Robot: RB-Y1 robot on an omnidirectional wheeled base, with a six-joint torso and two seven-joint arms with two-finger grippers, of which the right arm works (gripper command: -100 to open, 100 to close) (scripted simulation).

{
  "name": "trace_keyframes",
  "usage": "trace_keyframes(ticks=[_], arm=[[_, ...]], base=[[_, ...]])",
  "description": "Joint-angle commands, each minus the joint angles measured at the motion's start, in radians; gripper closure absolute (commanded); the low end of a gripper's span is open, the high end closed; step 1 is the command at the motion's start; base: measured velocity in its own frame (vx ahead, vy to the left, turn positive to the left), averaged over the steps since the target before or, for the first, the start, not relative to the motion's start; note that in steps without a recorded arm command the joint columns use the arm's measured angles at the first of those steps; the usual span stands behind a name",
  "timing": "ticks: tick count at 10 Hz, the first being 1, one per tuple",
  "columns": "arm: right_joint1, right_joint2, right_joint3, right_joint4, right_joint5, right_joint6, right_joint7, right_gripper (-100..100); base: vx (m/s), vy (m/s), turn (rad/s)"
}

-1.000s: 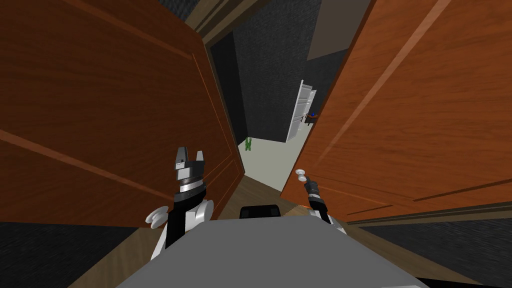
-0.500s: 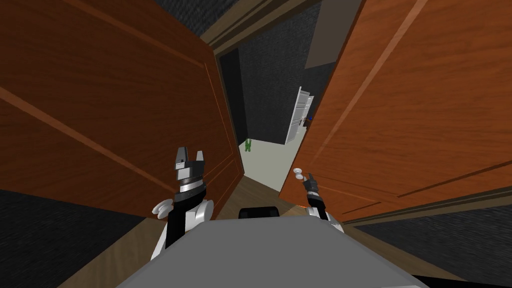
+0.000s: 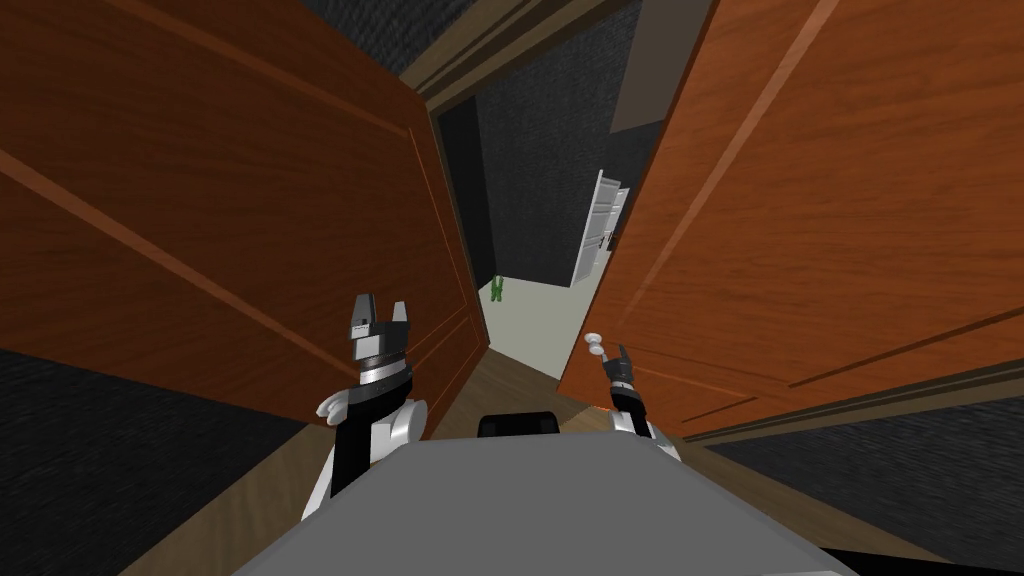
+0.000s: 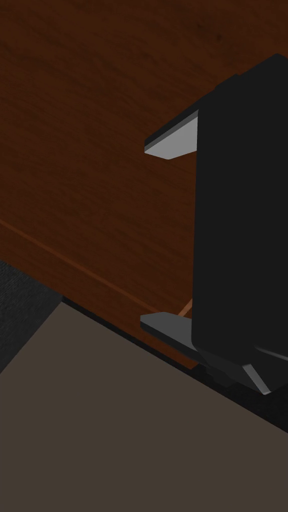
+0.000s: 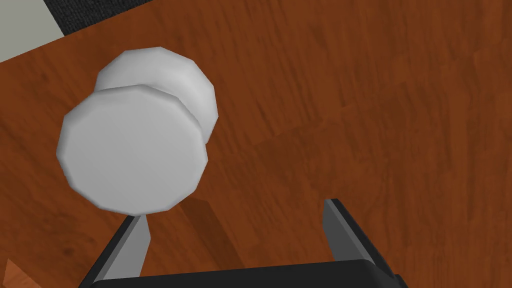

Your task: Pull the door open

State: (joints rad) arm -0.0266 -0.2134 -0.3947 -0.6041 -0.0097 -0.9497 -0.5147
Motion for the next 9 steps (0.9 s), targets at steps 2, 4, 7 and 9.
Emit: trace_keyframes(ticks=[2,4,7,9], arm=[[-0.019,0.013,0.015,0.027,-0.016,0.0,-0.065,-100],[-0.027,0.019,0.02,0.03,-0.03,0.004,-0.104,-100],[-0.045,0.03,0.03,0.037,-0.058,0.014,-0.171,-100],[-0.054,0.036,0.035,0.04,-0.073,0.019,-0.22,-100]], base=[[-0.043,-0.002,0.037],[-0.069,-0.007,0.033],[-0.044,0.009,0.02],[-0.062,-0.005,0.025]])
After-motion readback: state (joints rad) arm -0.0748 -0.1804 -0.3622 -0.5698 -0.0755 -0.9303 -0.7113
